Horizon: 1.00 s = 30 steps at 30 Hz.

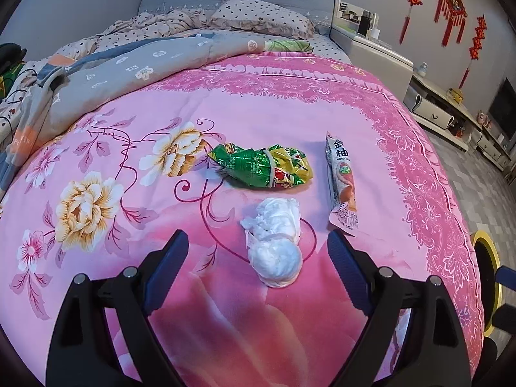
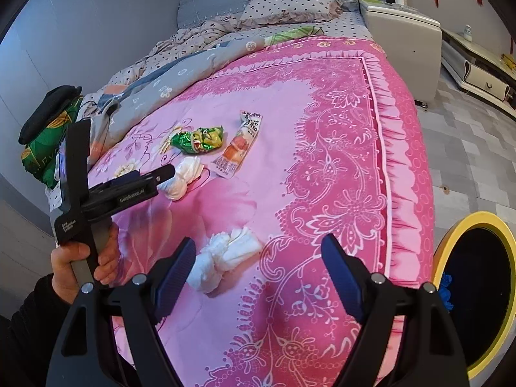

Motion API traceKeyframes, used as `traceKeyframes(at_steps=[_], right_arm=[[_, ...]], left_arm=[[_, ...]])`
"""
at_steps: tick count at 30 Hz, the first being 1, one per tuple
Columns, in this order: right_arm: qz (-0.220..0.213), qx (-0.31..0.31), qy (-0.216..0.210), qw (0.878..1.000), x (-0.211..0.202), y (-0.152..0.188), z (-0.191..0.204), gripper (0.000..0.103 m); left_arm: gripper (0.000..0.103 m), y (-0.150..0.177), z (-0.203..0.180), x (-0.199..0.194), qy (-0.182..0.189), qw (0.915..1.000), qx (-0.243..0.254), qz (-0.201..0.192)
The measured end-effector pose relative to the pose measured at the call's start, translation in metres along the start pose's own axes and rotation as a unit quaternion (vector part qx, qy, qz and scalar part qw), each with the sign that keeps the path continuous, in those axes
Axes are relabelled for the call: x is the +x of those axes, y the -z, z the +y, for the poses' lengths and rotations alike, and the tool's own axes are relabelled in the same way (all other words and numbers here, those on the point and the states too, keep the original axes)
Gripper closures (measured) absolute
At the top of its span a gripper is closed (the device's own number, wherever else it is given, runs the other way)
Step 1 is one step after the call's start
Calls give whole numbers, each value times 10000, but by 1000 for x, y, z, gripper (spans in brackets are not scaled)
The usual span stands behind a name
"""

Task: Collect trash
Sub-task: 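Grasp a white tissue ball with the left tool while the right tool grasps another tissue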

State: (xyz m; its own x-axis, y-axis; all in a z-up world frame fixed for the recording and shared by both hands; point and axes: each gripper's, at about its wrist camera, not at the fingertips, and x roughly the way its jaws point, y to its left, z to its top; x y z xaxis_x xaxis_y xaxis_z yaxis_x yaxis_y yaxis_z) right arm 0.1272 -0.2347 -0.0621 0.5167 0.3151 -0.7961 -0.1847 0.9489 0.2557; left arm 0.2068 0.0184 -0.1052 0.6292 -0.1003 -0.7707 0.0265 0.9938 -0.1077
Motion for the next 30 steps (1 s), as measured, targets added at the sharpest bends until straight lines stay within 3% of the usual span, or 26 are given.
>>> traceKeyframes(at_steps=[8, 13, 18, 20, 26, 30], right_arm=[[165, -49, 342, 9993, 25, 12, 20, 27], [315, -80, 247, 9992, 42, 15, 27, 27], [446, -156, 275, 9985, 60, 15, 32, 27], [487, -146, 273, 9983, 66, 16, 33, 27], [514, -226, 200, 9982, 77, 19, 41, 32], [511, -395, 136, 9978, 82, 21, 48, 42]], left_arm=[[19, 0, -3, 23, -111, 9999, 40, 108], [22, 2, -1, 36, -48, 9998, 6, 185], [38, 1, 4, 50, 72, 9993, -123, 352], [40, 1, 5, 52, 112, 9993, -129, 343], [68, 3, -6, 58, 208, 9992, 113, 327], [73, 4, -9, 57, 269, 9991, 149, 308]])
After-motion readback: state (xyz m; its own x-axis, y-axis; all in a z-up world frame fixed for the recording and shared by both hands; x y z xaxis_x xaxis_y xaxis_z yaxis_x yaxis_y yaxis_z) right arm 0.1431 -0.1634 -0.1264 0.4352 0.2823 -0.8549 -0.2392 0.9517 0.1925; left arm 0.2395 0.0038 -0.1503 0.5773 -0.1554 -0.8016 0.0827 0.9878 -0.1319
